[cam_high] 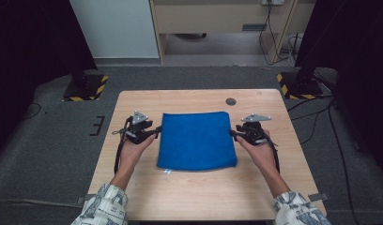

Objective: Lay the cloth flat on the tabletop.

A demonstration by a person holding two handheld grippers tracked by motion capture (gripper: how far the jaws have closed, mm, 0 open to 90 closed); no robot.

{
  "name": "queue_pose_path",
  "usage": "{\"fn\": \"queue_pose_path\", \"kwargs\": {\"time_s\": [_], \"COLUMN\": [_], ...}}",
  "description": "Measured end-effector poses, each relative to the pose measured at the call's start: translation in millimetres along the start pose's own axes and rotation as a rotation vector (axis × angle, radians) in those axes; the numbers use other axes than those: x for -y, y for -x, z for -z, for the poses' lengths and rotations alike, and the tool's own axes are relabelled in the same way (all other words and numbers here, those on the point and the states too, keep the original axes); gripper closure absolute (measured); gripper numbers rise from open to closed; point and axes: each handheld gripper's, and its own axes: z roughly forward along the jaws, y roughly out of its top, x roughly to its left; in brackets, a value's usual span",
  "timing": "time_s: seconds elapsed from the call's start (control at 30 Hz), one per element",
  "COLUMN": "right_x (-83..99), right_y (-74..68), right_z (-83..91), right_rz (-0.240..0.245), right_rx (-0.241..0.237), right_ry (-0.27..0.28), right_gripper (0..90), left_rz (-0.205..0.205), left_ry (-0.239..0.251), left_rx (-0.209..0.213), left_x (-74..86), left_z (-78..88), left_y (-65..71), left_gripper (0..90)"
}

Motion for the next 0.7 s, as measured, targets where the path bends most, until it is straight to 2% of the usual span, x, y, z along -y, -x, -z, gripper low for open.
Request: {"fn": "queue_pose_path", "kwargs": {"time_s": [0.1, 0.27, 0.37, 0.4, 0.47, 0.57, 0.63, 0.67, 0.7], "right_x": [13.5, 30.1, 40.1, 46.4, 50.0, 62.3, 64.8, 68.4, 73.0], "right_y": [-4.9, -9.1, -10.9, -11.7, -11.9, -13.8, -14.3, -15.9, -17.4], "right_z": [6.2, 17.2, 25.9, 31.0, 33.5, 44.8, 46.0, 47.9, 50.1], "right_rz": [0.006, -0.003, 0.004, 0.008, 0.012, 0.002, 0.008, 0.01, 0.011], "right_rx": [-0.023, -0.057, -0.068, -0.073, -0.074, -0.085, -0.091, -0.094, -0.094], "right_ry": [-0.008, 0.013, 0.013, 0.008, 0.004, 0.005, 0.001, -0.007, -0.012], "right_gripper": [60.9, 64.5, 66.2, 67.7, 68.1, 70.1, 70.2, 70.2, 70.2], "left_rz": [0.015, 0.017, 0.002, -0.001, -0.006, -0.028, -0.044, -0.063, -0.065], "left_ry": [0.002, 0.001, -0.005, -0.011, -0.018, -0.037, -0.049, -0.059, -0.064], "left_rx": [0.006, 0.023, 0.034, 0.05, 0.058, 0.069, 0.086, 0.086, 0.084], "left_x": [10.2, 24.9, 36.8, 45.6, 49.6, 62.8, 68.8, 72.8, 75.2], "left_z": [6.0, 17.4, 25.0, 29.7, 31.9, 40.6, 46.1, 50.9, 53.6], "left_y": [1.8, 6.9, 13.0, 16.6, 18.4, 24.6, 27.3, 28.8, 29.7], "left_gripper": [47.6, 47.7, 48.0, 48.3, 48.3, 48.2, 47.8, 47.5, 47.6]}}
